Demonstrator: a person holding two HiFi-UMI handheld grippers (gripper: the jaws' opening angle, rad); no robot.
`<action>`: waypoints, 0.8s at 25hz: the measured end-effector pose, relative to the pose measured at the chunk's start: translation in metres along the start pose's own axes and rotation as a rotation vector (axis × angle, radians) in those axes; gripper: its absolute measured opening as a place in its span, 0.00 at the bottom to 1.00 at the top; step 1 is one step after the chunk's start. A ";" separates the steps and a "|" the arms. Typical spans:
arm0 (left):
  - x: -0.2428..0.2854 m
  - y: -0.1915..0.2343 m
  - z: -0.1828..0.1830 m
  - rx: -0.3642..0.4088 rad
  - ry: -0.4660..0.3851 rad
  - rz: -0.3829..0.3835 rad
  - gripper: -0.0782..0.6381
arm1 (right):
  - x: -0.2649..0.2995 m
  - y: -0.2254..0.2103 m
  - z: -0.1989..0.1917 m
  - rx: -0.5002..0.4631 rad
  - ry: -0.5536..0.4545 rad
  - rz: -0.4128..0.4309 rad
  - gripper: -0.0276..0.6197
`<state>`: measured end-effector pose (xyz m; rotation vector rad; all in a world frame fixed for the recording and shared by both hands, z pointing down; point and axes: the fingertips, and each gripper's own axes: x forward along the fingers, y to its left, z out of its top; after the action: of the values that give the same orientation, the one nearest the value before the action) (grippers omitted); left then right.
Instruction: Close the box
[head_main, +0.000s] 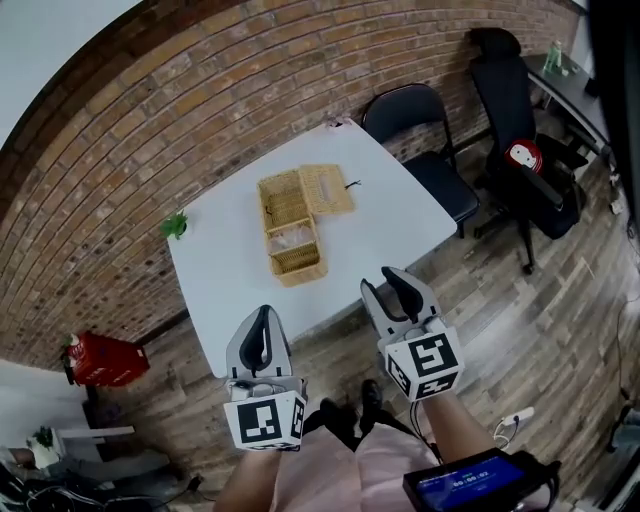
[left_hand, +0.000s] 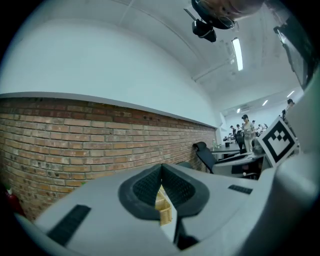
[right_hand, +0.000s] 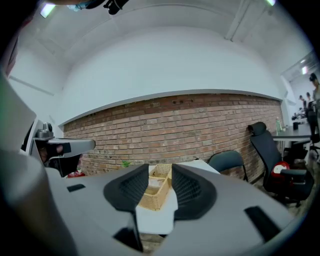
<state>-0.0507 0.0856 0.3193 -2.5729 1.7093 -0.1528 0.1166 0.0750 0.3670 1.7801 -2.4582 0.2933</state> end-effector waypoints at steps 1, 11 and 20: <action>0.002 0.003 0.001 0.000 -0.003 0.010 0.12 | 0.005 0.000 0.004 -0.006 -0.004 0.009 0.27; 0.036 0.044 -0.012 -0.043 0.000 0.058 0.12 | 0.061 -0.003 0.011 -0.044 0.023 0.026 0.27; 0.100 0.079 -0.023 -0.071 -0.008 0.008 0.12 | 0.125 -0.018 0.010 -0.042 0.061 -0.028 0.27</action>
<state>-0.0870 -0.0363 0.3404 -2.6115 1.7531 -0.0829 0.0950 -0.0489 0.3826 1.7604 -2.3784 0.2873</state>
